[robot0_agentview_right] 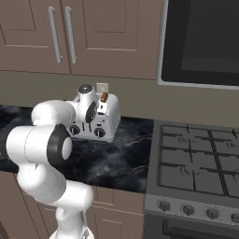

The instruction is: Start the toaster. Once the lever pops up, take the bread to the plate on the dining counter.

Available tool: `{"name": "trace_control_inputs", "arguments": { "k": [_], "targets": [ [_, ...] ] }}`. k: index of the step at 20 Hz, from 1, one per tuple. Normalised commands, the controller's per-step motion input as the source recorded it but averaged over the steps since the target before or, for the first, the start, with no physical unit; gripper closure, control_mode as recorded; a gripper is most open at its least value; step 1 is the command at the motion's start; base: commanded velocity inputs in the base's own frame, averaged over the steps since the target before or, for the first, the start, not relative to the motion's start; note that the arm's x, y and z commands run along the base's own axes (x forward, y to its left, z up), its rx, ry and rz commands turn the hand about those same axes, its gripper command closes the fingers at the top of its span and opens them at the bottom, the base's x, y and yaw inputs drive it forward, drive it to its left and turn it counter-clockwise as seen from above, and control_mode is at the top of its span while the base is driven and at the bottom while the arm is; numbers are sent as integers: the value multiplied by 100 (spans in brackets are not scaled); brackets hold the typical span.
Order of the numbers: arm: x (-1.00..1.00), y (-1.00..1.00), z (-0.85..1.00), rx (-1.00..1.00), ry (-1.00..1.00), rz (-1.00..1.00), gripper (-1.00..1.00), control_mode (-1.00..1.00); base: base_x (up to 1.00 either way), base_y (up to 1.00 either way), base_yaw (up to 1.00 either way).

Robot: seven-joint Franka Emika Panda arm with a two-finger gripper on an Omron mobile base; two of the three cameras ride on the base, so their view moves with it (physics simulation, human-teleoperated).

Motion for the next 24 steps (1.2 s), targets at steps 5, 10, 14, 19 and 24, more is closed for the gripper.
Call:
{"name": "trace_control_inputs", "arguments": {
  "k": [5, 10, 14, 19, 24],
  "targets": [
    [1, 0, -4, 0, 0, 0, -100, -100, 0, 0, 0],
    [0, 0, -2, 0, 0, 0, -100, -100, 0, 0, 0],
    [0, 0, -7, 0, 0, 0, -100, -100, 0, 0, 0],
    [0, 0, -8, 0, 0, 0, -100, -100, 0, 0, 0],
    [0, 0, -16, 0, 0, 0, -100, -100, 0, 0, 0]
  ]
}}
